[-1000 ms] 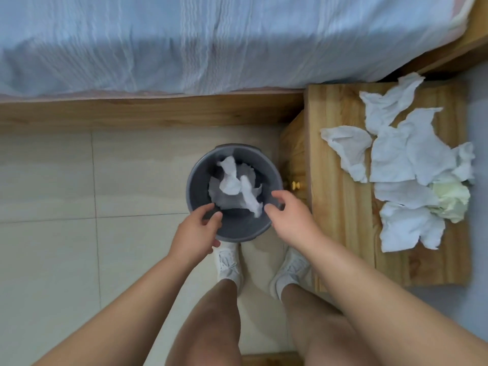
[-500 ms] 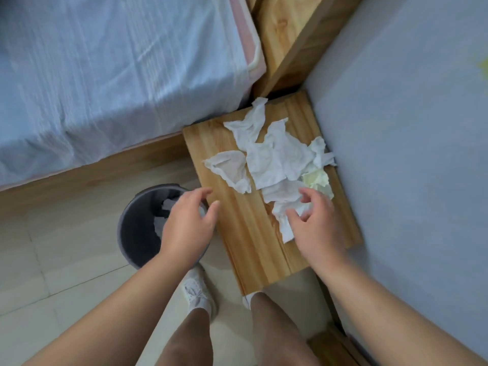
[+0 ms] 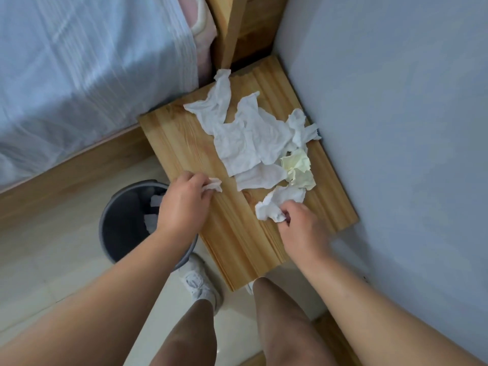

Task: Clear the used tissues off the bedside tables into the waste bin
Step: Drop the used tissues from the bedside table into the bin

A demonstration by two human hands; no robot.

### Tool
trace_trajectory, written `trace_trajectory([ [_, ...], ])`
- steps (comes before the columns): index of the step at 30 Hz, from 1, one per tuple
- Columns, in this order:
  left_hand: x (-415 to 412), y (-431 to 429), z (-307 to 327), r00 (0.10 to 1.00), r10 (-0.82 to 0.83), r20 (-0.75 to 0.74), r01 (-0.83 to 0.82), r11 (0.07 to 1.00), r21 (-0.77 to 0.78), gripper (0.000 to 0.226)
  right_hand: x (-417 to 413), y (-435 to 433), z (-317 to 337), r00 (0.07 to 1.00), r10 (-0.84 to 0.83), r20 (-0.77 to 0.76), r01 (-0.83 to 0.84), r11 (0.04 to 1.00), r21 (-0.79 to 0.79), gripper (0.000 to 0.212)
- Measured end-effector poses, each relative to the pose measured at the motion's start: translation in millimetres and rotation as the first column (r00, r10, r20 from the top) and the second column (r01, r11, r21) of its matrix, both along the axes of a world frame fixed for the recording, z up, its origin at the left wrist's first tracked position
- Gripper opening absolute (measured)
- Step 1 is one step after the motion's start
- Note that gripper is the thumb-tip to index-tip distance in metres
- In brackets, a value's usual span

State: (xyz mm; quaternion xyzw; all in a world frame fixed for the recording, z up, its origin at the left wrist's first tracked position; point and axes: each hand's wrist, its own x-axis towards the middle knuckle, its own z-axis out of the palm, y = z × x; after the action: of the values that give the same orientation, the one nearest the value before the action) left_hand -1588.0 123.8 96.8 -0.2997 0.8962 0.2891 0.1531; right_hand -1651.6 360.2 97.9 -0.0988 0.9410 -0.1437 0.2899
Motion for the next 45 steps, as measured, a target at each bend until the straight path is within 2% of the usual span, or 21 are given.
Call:
trace_trajectory([
  [2,14,6,6,1.000,0.020,0.019,-0.022,0.995,0.096,0.015,5,3,4,0.999,-0.031,0.020,0.032,0.999,-0.032,0.016],
  [5,37,13,21,1.000,0.000,0.029,-0.005,0.981,0.194,0.007,9,11,22,0.996,-0.045,0.072,0.049,0.997,-0.062,0.013],
  [7,53,18,32,0.997,0.067,0.050,-0.078,0.960,0.270,0.007,12,17,37,0.992,-0.055,0.110,0.065,0.993,-0.094,0.013],
  [9,71,16,42,0.961,0.265,0.085,-0.275,0.856,0.438,0.012,14,17,53,0.990,-0.046,0.134,0.065,0.988,-0.143,0.018],
  [12,103,5,54,0.844,0.516,0.147,-0.484,0.615,0.623,0.016,18,-4,72,0.992,-0.038,0.123,0.065,0.973,-0.223,0.020],
  [14,128,-7,58,0.748,0.642,0.168,-0.573,0.497,0.652,0.014,24,-31,76,0.990,-0.033,0.138,0.070,0.959,-0.273,0.018],
  [19,191,-42,45,0.482,0.852,0.203,-0.733,0.266,0.626,0.011,57,-113,61,0.960,0.121,0.253,-0.016,0.925,-0.381,0.009],
  [22,219,-59,25,0.411,0.869,0.275,-0.781,0.180,0.599,0.010,81,-157,39,0.943,0.154,0.295,-0.041,0.933,-0.357,0.017],
  [26,239,-71,-8,0.384,0.871,0.306,-0.807,0.156,0.570,0.014,106,-199,0,0.920,0.200,0.336,-0.103,0.953,-0.286,0.027],
  [29,244,-74,-36,0.403,0.861,0.311,-0.808,0.175,0.562,0.015,115,-212,-31,0.898,0.269,0.348,-0.200,0.954,-0.222,0.017],
  [31,243,-75,-52,0.418,0.853,0.312,-0.803,0.186,0.567,0.015,118,-215,-48,0.892,0.265,0.366,-0.208,0.960,-0.188,0.037],
  [33,241,-76,-66,0.417,0.844,0.337,-0.791,0.154,0.592,0.013,120,-214,-61,0.899,0.243,0.365,-0.191,0.966,-0.173,0.047],
  [37,239,-78,-74,0.391,0.814,0.429,-0.789,0.056,0.612,0.033,116,-209,-68,0.905,0.221,0.363,-0.189,0.974,-0.122,0.049],
  [41,237,-69,-59,0.411,0.825,0.388,-0.800,0.122,0.588,0.038,107,-197,-44,0.898,0.234,0.373,-0.191,0.970,-0.150,0.038],
  [45,213,-56,-28,0.494,0.821,0.285,-0.777,0.269,0.569,0.026,86,-172,0,0.908,0.207,0.363,-0.128,0.965,-0.230,0.022],
])
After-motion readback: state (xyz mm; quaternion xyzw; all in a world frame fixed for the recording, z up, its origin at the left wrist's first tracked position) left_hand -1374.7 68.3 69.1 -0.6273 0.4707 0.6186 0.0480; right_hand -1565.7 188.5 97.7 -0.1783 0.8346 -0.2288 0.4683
